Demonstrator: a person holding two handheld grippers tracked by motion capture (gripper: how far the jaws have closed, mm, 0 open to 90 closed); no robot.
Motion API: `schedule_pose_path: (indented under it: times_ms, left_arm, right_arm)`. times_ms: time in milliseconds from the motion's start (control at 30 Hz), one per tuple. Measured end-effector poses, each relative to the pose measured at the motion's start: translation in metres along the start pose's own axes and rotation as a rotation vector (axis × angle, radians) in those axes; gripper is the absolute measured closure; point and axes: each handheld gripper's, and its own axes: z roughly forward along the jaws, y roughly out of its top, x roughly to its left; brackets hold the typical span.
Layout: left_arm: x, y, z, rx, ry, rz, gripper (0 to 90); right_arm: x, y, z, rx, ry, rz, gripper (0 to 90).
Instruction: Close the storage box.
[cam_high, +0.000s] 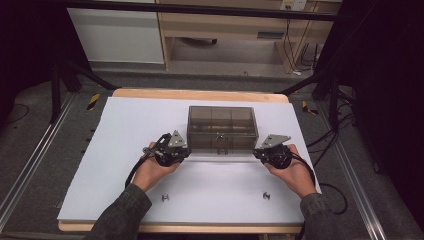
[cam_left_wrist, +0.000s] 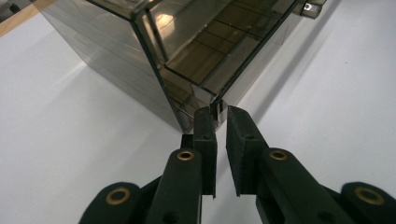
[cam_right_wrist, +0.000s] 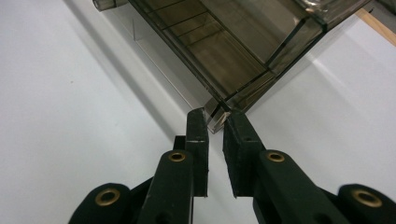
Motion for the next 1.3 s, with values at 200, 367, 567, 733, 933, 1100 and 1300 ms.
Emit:
schedule_pose_path:
  times_ms: [200,367,567,733,933,1100,1300]
  left_arm:
    - [-0.009,-0.004,-0.006,0.004,-0.011,0.021,82.7]
    - [-0.016,-0.006,-0.011,0.009,-0.013,0.039,83.0]
    - [-0.021,-0.010,-0.015,0.004,-0.019,0.038,83.1]
    - [-0.024,-0.012,-0.018,0.004,-0.017,0.039,83.1]
    - [-0.027,-0.016,-0.021,-0.006,-0.026,0.038,83.1]
    - [-0.030,-0.017,-0.021,-0.002,-0.026,0.044,83.2]
    - [-0.032,-0.019,-0.019,0.002,-0.032,0.042,83.2]
  right_arm:
    - [0.006,-0.004,-0.007,0.003,0.017,-0.011,81.0]
    - [0.012,-0.007,-0.013,0.004,0.025,-0.016,81.0]
    - [0.018,-0.009,-0.017,0.007,0.028,-0.021,81.1]
    - [0.024,-0.010,-0.020,0.010,0.022,-0.014,81.2]
    - [0.030,-0.013,-0.023,0.009,0.024,-0.021,81.4]
    - [0.032,-0.015,-0.025,0.011,0.025,-0.022,81.6]
    - [0.033,-0.018,-0.023,0.016,0.023,-0.020,81.9]
